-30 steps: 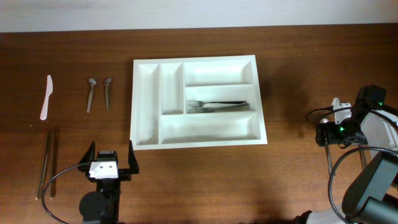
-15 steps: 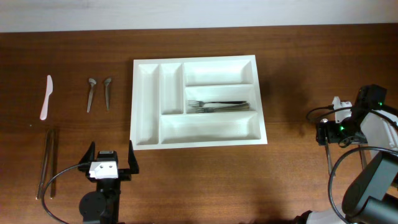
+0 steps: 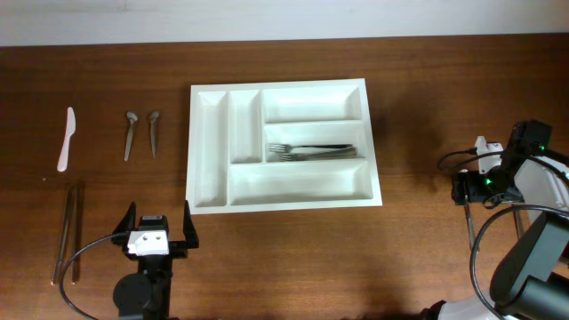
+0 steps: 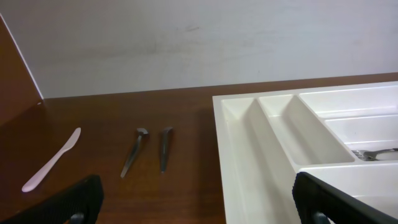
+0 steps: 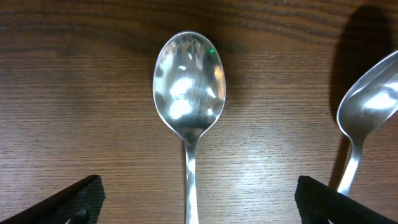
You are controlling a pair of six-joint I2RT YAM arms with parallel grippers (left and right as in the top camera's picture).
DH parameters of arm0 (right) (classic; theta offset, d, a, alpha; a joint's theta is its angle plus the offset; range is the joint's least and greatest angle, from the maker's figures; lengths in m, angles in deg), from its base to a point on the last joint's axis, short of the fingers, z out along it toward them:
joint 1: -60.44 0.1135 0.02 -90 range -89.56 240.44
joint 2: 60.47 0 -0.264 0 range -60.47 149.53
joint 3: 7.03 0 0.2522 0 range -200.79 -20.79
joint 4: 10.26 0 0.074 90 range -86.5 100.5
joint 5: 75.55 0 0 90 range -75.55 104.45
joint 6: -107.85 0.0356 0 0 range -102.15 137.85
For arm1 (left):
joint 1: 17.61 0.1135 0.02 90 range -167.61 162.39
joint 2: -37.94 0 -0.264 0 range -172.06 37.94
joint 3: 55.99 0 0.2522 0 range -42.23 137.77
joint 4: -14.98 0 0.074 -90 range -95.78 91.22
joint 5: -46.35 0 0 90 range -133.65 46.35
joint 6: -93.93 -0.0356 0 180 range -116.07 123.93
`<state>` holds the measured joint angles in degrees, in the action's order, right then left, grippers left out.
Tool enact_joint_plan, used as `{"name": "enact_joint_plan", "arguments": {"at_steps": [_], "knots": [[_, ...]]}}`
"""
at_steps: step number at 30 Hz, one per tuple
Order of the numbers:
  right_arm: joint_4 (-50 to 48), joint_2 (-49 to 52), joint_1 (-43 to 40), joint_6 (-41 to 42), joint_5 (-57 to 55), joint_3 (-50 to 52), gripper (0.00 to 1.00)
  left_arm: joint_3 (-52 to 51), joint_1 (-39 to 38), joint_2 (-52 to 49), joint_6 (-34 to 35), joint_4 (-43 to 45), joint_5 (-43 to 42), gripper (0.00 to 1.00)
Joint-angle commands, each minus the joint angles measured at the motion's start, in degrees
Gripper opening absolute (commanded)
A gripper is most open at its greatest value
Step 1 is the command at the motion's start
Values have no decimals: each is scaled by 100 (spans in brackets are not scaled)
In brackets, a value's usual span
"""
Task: Pack container
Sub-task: 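Lower the right gripper onto the spoon handle and close on it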
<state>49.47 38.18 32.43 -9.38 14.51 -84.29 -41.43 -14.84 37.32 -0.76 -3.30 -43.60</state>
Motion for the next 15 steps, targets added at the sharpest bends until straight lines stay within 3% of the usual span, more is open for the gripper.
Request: {"name": "enact_joint_plan", "arguments": {"at_steps": [1, 15], "knots": [[-37, 35, -24, -35, 81, 68, 99, -28, 39, 26, 55, -20, -4, 99], [179, 116, -26, -42, 7, 74, 99, -28, 39, 26, 55, -20, -4, 99]]}}
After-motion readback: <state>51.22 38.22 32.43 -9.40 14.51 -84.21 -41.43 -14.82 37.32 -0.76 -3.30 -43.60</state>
